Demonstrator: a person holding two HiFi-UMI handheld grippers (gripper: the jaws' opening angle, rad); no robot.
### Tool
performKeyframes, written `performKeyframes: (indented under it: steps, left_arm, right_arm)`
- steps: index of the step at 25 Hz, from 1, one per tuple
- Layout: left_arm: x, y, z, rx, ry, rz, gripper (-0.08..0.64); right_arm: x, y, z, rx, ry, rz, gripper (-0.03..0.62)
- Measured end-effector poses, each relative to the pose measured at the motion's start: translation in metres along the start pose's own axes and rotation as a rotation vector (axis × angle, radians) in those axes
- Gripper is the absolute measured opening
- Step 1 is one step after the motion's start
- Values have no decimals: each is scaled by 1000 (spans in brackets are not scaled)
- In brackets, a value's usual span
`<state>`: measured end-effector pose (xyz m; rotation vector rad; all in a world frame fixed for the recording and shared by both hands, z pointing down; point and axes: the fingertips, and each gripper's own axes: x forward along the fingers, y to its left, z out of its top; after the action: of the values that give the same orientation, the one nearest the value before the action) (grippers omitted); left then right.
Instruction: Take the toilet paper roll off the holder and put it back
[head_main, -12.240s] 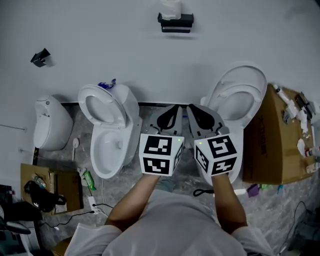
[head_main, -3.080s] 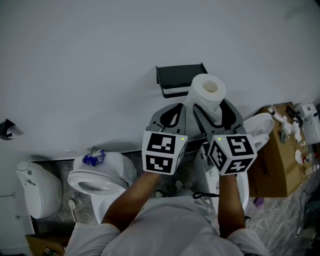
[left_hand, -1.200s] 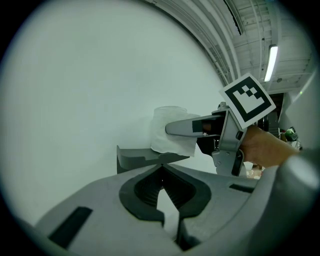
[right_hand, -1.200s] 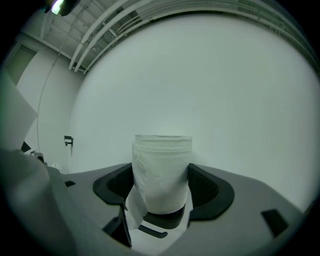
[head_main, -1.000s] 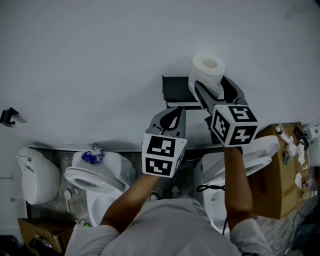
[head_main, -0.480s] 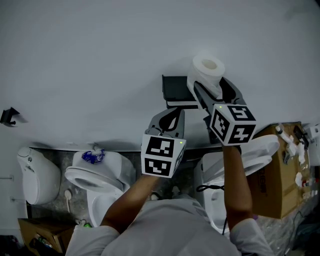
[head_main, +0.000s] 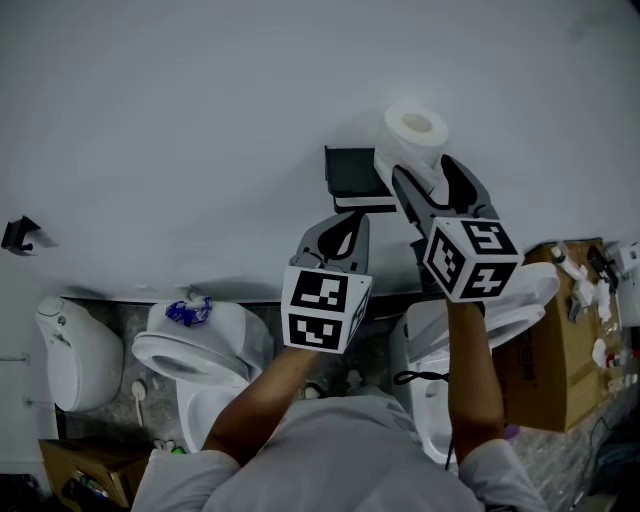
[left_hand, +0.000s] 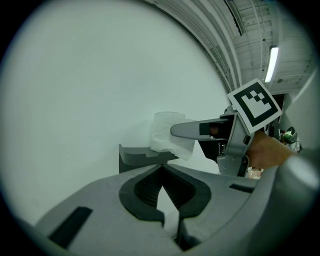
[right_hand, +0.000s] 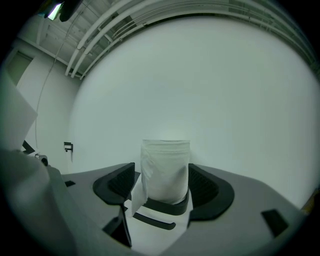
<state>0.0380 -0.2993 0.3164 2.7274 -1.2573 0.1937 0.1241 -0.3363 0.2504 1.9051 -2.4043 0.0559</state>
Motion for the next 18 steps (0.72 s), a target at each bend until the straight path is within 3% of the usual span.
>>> performKeyframes:
  steps: [2, 5, 18]
  left_arm:
    - [-2, -1, 1, -1, -3, -4, 5]
    - [-5, -1, 0, 0, -1, -9, 5]
    - [-27, -9, -1, 13, -6, -37, 5]
  right_arm:
    - [-4, 2, -2, 2, 1, -6, 324]
    - [-10, 6, -3, -2, -3, -23, 256]
    - [-49, 44, -18, -18, -2, -32, 176]
